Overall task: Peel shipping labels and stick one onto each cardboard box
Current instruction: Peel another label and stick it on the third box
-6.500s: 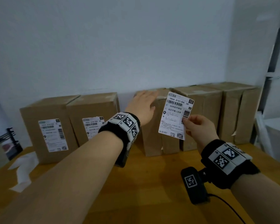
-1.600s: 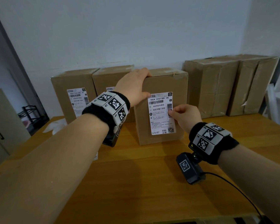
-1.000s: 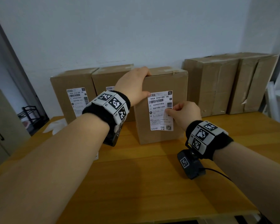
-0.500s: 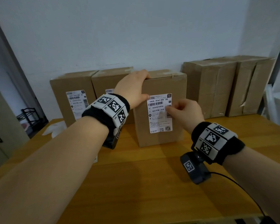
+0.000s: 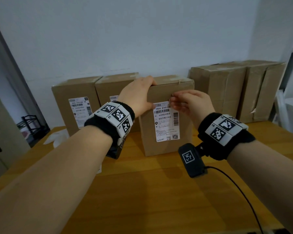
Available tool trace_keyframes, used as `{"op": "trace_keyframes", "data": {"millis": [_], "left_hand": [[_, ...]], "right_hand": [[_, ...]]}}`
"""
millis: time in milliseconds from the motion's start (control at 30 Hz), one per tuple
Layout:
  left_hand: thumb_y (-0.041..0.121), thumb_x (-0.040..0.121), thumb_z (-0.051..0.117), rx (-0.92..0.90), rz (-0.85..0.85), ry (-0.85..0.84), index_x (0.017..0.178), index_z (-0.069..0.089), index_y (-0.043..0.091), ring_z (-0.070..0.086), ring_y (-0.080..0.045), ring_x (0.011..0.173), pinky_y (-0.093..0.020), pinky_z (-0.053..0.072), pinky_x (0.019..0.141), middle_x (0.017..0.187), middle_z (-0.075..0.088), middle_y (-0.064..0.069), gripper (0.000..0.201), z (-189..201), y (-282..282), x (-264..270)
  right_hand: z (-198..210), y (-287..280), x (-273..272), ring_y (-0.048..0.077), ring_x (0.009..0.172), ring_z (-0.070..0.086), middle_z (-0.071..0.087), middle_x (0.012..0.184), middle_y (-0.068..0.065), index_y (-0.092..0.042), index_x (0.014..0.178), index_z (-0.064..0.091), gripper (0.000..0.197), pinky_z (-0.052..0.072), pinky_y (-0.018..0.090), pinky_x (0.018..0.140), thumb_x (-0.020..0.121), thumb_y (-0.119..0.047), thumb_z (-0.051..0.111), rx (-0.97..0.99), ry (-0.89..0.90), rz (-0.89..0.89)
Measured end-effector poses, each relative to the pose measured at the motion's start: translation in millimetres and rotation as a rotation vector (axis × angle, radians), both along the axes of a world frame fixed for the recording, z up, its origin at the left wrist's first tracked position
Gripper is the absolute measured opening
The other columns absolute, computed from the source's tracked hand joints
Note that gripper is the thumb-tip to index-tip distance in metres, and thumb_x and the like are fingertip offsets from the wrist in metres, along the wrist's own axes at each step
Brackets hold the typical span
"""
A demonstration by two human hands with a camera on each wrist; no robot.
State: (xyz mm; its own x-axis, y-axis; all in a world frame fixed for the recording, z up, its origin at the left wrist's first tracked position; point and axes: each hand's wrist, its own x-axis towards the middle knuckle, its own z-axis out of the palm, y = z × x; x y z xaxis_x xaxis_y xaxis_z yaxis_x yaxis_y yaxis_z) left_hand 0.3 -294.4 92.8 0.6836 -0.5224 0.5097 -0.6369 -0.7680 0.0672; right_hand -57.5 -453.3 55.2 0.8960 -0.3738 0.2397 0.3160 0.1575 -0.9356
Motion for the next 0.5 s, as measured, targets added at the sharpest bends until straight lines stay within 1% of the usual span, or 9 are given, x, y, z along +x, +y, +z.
{"op": "trace_keyframes", "data": {"millis": [67, 167, 267, 400, 500], "left_hand": [[0.031, 0.072, 0.078, 0.002, 0.006, -0.005, 0.119, 0.049, 0.022, 0.053, -0.016, 0.101, -0.025, 0.038, 0.080, 0.116, 0.055, 0.002, 0.056, -1.0, -0.7, -0.1], [0.031, 0.073, 0.076, -0.005, -0.001, -0.005, 0.118, 0.050, 0.022, 0.053, -0.017, 0.102, -0.026, 0.039, 0.081, 0.115, 0.057, 0.003, 0.052, -0.7, 0.0, 0.7], [0.031, 0.076, 0.074, -0.020, -0.016, 0.007, 0.117, 0.052, 0.023, 0.055, -0.017, 0.103, -0.029, 0.042, 0.085, 0.115, 0.059, 0.004, 0.047, 1.3, 1.9, 1.9], [0.030, 0.077, 0.072, -0.034, -0.022, 0.024, 0.117, 0.054, 0.023, 0.055, -0.018, 0.105, -0.033, 0.044, 0.090, 0.115, 0.061, 0.003, 0.045, 2.3, 2.2, 2.5], [0.029, 0.079, 0.071, -0.041, -0.027, 0.030, 0.118, 0.054, 0.022, 0.055, -0.018, 0.107, -0.034, 0.044, 0.091, 0.117, 0.061, 0.003, 0.044, 2.8, 2.4, 2.8]], "right_hand": [[-0.6, 0.6, -0.3, 0.022, 0.071, 0.066, 0.068, 0.084, 0.018, 0.008, 0.096, 0.063, 0.015, 0.058, 0.028, 0.073, 0.090, 0.002, 0.051, 0.034, -0.010, 0.026], [-5.2, 6.6, 1.3, 0.026, 0.078, 0.067, 0.068, 0.089, 0.021, 0.007, 0.095, 0.064, 0.015, 0.058, 0.032, 0.078, 0.090, 0.002, 0.051, 0.038, 0.006, 0.101], [-9.3, 14.9, 3.6, 0.027, 0.078, 0.067, 0.069, 0.087, 0.020, 0.007, 0.092, 0.063, 0.013, 0.058, 0.033, 0.079, 0.090, 0.002, 0.051, 0.008, 0.045, 0.152], [-15.9, 23.3, 3.8, 0.030, 0.079, 0.067, 0.069, 0.088, 0.023, 0.009, 0.093, 0.064, 0.015, 0.058, 0.033, 0.077, 0.089, 0.001, 0.052, -0.010, 0.134, 0.192], [-19.8, 28.8, 3.4, 0.032, 0.088, 0.064, 0.066, 0.095, 0.025, 0.010, 0.095, 0.062, 0.015, 0.056, 0.035, 0.082, 0.090, 0.000, 0.053, -0.053, 0.262, 0.229]]}}
